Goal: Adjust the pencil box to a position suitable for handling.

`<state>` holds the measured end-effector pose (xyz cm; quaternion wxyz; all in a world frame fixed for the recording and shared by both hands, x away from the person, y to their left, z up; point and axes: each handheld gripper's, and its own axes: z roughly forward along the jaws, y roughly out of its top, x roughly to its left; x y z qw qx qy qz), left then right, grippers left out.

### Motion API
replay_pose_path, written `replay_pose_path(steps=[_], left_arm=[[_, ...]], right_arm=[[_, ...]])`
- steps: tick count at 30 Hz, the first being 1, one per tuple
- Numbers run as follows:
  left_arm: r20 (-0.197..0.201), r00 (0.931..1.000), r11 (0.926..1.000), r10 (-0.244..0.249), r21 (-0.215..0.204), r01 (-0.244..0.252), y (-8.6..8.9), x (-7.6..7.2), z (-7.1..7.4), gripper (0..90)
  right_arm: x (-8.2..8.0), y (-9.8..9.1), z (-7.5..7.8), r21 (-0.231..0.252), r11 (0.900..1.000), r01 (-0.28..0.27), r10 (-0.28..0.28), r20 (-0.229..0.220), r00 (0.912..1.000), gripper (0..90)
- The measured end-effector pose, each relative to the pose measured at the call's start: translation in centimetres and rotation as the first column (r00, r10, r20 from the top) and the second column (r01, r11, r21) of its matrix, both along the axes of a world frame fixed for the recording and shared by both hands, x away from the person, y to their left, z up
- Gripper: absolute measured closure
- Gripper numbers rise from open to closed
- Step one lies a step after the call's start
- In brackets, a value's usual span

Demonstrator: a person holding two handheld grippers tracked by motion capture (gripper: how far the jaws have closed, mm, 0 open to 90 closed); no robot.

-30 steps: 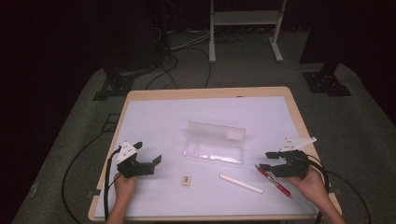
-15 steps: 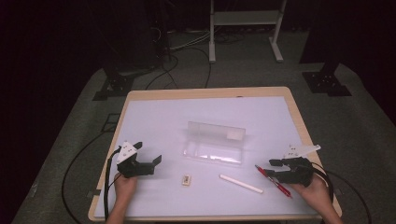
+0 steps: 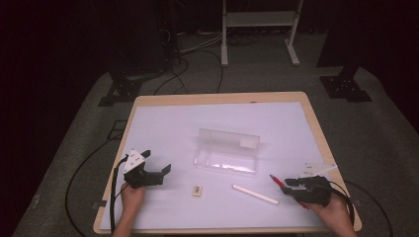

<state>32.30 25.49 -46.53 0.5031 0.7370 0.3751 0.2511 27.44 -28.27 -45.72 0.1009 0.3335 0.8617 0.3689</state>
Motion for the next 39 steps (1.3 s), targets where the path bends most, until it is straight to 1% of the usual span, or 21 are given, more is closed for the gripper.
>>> replay_pose_path(steps=[6, 19, 29, 37, 39], left_arm=[[0.000, 1.0000, 1.0000, 0.000, 0.000, 0.000, 0.0, 0.0, 0.0, 0.0], [-0.001, 1.0000, 1.0000, 0.000, 0.000, 0.000, 0.0, 0.0, 0.0, 0.0], [-0.001, 1.0000, 1.0000, 0.000, -0.001, 0.000, 0.0, 0.0, 0.0, 0.0], [-0.001, 1.0000, 1.0000, -0.001, -0.003, 0.001, 0.0, 0.0, 0.0, 0.0], [-0.001, 1.0000, 1.0000, -0.001, -0.001, 0.001, 0.0, 0.0, 0.0, 0.0]], right_arm=[[-0.3, -0.1, -0.3, -0.005, 0.9999, 0.012, -0.012, -0.003, 0.9999, 66.2], [-0.9, -0.3, -1.2, -0.045, 0.9984, 0.035, -0.035, 0.005, 0.9994, 74.0], [-1.0, -0.2, -1.3, -0.048, 0.9977, 0.049, -0.048, 0.021, 0.9986, 78.0], [-1.0, -0.2, -1.3, -0.048, 0.9973, 0.055, -0.054, 0.013, 0.9985, 78.6], [-1.0, -0.2, -1.2, -0.036, 0.9979, 0.054, -0.054, 0.005, 0.9985, 78.7]])
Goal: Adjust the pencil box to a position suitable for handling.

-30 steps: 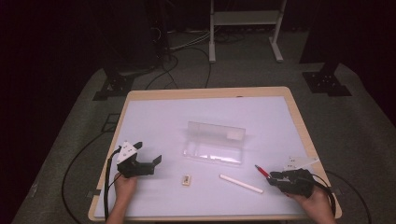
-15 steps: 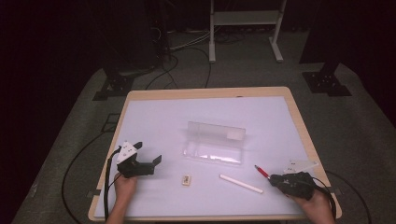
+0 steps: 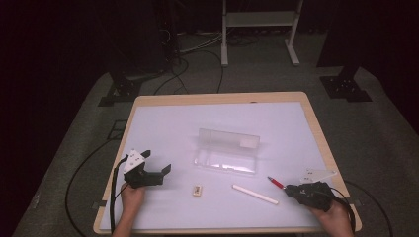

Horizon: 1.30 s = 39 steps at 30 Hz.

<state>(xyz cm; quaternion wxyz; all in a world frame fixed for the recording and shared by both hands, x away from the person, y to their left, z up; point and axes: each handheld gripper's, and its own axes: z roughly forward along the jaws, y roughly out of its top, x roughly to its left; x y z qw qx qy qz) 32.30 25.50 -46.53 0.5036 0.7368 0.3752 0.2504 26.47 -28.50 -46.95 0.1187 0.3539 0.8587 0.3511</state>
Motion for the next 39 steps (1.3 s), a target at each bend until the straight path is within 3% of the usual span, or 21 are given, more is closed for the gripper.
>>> replay_pose_path(steps=[20, 39], left_arm=[[0.000, 1.0000, 1.0000, 0.000, 0.000, 0.000, 0.0, 0.0, 0.0, 0.0], [0.000, 1.0000, 1.0000, 0.000, -0.001, 0.000, 0.0, 0.0, 0.0, 0.0]], right_arm=[[0.4, -1.3, 2.7, 0.102, 0.9946, -0.020, 0.018, 0.017, 0.9997, 78.6], [1.3, -0.8, 5.5, 0.104, 0.9926, -0.061, 0.057, 0.045, 0.9974, 78.6]])
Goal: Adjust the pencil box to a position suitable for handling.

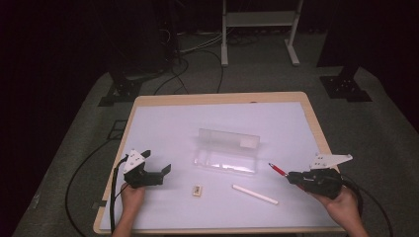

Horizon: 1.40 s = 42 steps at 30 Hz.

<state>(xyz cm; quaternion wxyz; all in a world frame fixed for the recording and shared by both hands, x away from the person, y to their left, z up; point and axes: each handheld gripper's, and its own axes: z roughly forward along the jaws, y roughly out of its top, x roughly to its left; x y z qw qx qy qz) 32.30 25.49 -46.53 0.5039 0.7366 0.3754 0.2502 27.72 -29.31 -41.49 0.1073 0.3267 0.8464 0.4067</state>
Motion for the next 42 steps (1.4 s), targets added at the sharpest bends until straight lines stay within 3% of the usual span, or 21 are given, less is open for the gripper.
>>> replay_pose_path(steps=[42], left_arm=[[-0.001, 1.0000, 1.0000, -0.001, -0.001, 0.001, 0.0, 0.0, 0.0, 0.0]], right_arm=[[3.3, 3.5, 2.9, -0.027, 0.9917, -0.125, 0.126, 0.021, 0.9918, 78.6]])
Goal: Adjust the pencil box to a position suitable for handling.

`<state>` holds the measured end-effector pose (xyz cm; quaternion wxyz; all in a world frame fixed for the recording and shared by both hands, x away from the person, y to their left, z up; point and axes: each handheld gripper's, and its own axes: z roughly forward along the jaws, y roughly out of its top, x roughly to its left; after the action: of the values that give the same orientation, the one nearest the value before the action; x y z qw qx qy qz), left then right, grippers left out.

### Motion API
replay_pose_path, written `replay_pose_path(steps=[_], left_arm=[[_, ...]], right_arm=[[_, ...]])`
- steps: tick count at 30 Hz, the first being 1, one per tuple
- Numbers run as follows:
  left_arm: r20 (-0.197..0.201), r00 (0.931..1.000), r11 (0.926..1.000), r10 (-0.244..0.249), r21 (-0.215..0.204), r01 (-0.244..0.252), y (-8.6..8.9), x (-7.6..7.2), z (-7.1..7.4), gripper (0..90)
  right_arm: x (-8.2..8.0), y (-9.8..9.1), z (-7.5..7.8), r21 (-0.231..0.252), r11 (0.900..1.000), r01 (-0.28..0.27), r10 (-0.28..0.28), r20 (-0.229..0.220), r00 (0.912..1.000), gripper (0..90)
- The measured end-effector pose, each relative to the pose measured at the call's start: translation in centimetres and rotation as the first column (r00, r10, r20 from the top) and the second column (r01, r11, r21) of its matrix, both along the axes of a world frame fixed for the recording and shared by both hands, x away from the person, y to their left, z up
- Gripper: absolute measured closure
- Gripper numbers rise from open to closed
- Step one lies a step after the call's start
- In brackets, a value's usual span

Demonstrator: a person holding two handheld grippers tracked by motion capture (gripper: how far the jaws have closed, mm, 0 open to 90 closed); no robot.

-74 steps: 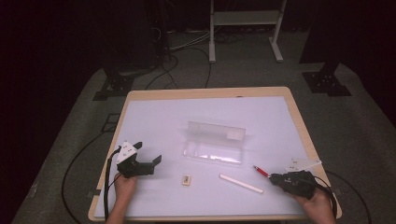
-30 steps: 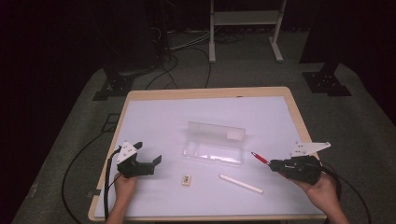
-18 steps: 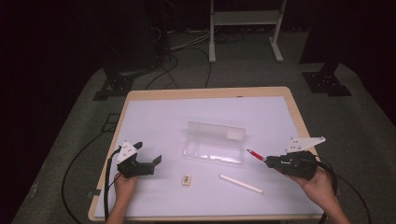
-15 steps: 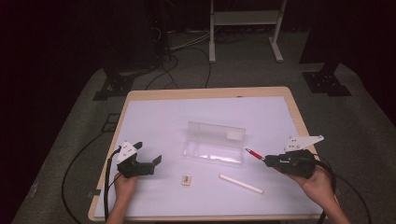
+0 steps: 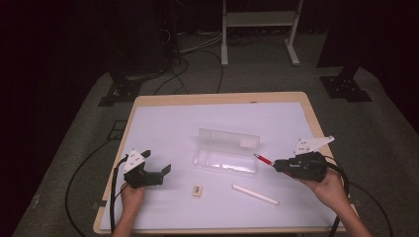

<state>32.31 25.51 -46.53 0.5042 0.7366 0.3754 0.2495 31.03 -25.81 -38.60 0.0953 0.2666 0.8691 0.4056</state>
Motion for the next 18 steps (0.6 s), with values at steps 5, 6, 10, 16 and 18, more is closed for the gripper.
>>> replay_pose_path(steps=[5, 6, 10, 16, 18], left_arm=[[-0.001, 1.0000, 1.0000, 0.000, -0.002, 0.000, 0.0, 0.0, 0.0, 0.0], [-0.001, 1.0000, 1.0000, 0.000, -0.002, 0.000, 0.0, 0.0, 0.0, 0.0], [-0.001, 1.0000, 1.0000, 0.000, -0.001, 0.000, 0.0, 0.0, 0.0, 0.0], [0.000, 1.0000, 1.0000, 0.000, -0.002, 0.000, 0.0, 0.0, 0.0, 0.0], [0.000, 1.0000, 1.0000, 0.000, -0.001, 0.000, 0.0, 0.0, 0.0, 0.0]], right_arm=[[0.3, 0.3, 0.1, 0.005, 0.9999, -0.010, 0.010, 0.003, 0.9999, 78.7], [0.3, 0.4, 0.2, 0.004, 0.9999, -0.010, 0.010, -0.001, 1.0000, 78.6], [0.5, 0.7, 0.3, 0.001, 0.9998, -0.022, 0.022, 0.004, 0.9998, 78.6], [0.8, 1.4, 0.5, -0.002, 0.9994, -0.036, 0.036, 0.008, 0.9993, 78.7], [1.0, 1.6, 0.5, -0.004, 0.9992, -0.041, 0.041, 0.009, 0.9991, 78.7]])
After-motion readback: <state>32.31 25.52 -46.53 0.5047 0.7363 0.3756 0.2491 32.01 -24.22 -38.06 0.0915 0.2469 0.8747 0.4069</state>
